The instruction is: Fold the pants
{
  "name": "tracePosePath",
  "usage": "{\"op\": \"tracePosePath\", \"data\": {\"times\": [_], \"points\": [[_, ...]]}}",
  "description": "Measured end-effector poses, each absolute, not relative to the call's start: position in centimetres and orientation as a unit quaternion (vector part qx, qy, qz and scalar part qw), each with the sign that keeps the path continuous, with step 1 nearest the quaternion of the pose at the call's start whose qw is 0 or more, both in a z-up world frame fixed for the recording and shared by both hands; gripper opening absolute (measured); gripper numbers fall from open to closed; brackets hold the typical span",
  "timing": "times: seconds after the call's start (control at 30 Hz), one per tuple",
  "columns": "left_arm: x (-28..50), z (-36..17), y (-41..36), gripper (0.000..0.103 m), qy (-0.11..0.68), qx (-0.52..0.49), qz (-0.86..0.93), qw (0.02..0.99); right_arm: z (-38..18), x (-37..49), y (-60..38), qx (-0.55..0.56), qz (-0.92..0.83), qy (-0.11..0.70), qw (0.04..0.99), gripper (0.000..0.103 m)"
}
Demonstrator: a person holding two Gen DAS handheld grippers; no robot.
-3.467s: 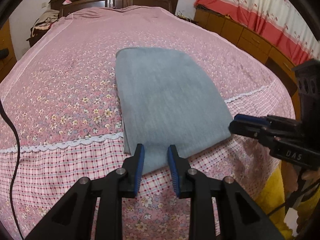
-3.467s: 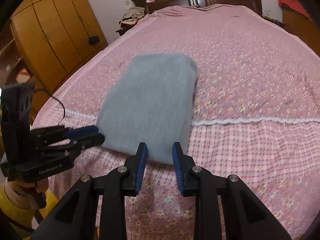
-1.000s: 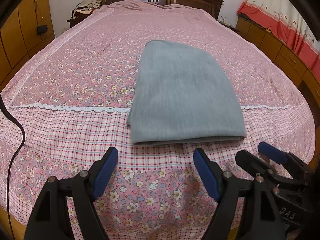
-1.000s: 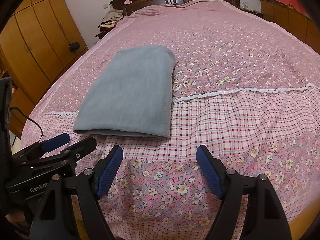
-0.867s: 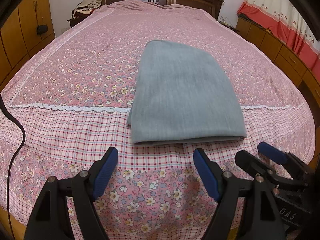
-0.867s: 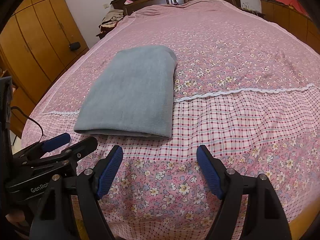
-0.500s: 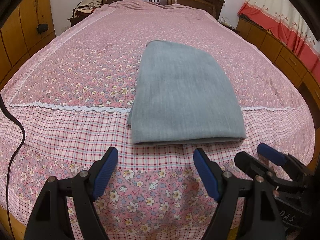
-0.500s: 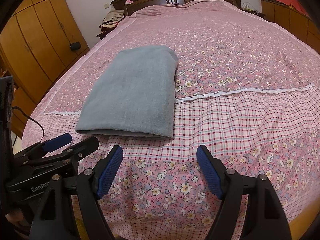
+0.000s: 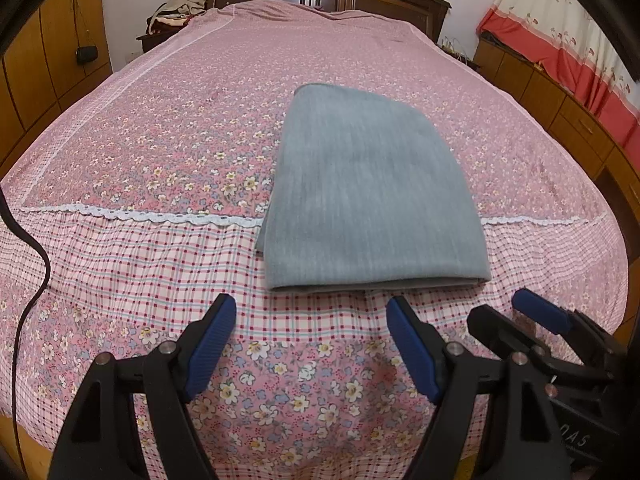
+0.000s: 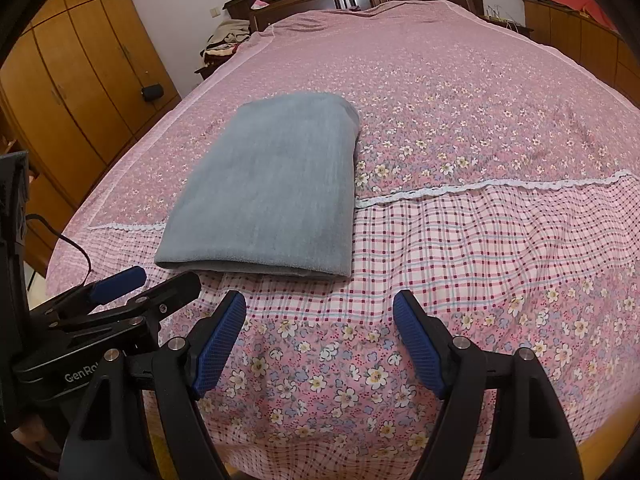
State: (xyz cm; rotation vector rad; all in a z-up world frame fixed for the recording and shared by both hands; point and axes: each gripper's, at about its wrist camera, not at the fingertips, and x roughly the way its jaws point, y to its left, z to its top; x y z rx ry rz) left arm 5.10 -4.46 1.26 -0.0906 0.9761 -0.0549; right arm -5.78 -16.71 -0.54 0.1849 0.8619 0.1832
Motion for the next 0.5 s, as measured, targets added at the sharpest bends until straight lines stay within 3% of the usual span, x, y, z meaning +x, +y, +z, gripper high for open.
{"op": "tracePosePath", "data": {"times": [0.5], "points": [[5.07,1.29,-4.46,0.081,0.47,-0.041,-0.025,0.882,-0.49,-5.8,-16.44,0.091,0.089,0.417,0.9,0.078]]}}
